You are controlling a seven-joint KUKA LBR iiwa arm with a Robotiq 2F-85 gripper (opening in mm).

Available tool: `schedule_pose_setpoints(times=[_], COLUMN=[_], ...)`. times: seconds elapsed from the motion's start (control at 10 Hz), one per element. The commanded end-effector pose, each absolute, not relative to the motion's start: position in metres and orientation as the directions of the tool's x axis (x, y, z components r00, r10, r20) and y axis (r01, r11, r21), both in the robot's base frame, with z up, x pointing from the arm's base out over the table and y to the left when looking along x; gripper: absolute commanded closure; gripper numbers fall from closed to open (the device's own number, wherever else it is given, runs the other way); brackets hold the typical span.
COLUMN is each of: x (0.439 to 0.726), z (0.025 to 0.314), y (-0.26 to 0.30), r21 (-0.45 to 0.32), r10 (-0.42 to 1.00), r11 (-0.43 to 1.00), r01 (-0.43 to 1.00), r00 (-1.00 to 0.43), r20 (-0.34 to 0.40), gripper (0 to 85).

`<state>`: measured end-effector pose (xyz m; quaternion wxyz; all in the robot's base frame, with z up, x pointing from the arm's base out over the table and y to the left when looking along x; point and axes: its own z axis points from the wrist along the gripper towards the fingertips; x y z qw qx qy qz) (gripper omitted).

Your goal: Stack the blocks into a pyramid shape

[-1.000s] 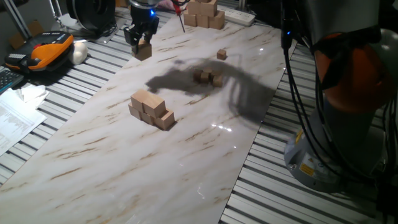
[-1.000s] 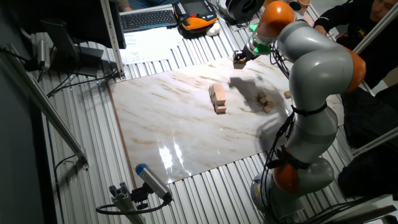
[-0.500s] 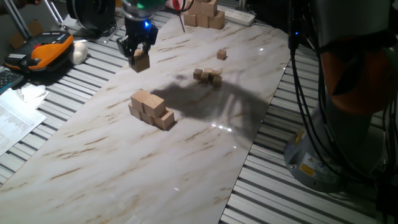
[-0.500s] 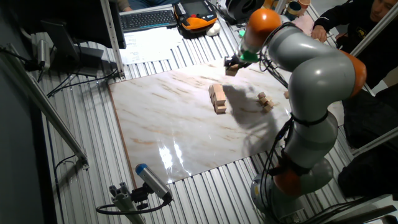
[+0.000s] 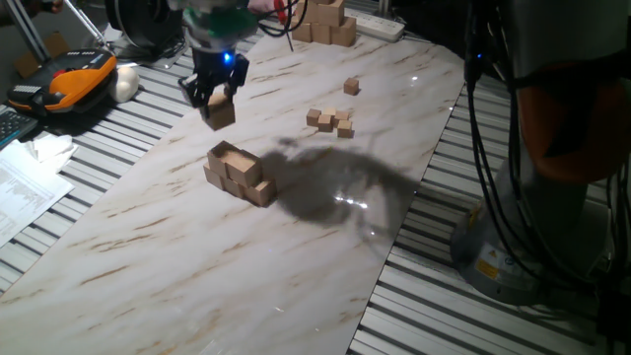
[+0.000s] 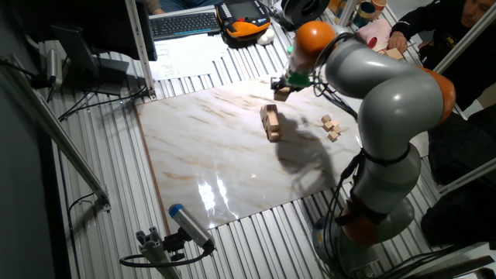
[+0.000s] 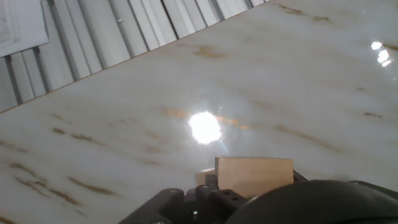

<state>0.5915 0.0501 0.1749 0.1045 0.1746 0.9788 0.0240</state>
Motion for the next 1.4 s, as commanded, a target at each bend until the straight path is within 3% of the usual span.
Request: schedule_pose_setpoints(times=[0.0, 0.4, 0.6, 1.3], x=[0.589, 0.578, 0.574, 0.567], z=[0.173, 0.166, 0.158, 0.151], y=[0.077, 0.087, 0.084, 0.081], r21=[0.086, 0.082, 0.050, 0.044], r10=[0.341, 0.285, 0.190, 0.133], r11=[0.940, 0.958, 0.982, 0.991], r01=[0.330, 0.274, 0.183, 0.127], r00=[-0.919, -0.937, -0.956, -0.973], r20=[-0.197, -0.202, -0.225, -0.186], gripper=[85.0, 85.0, 85.0, 85.0])
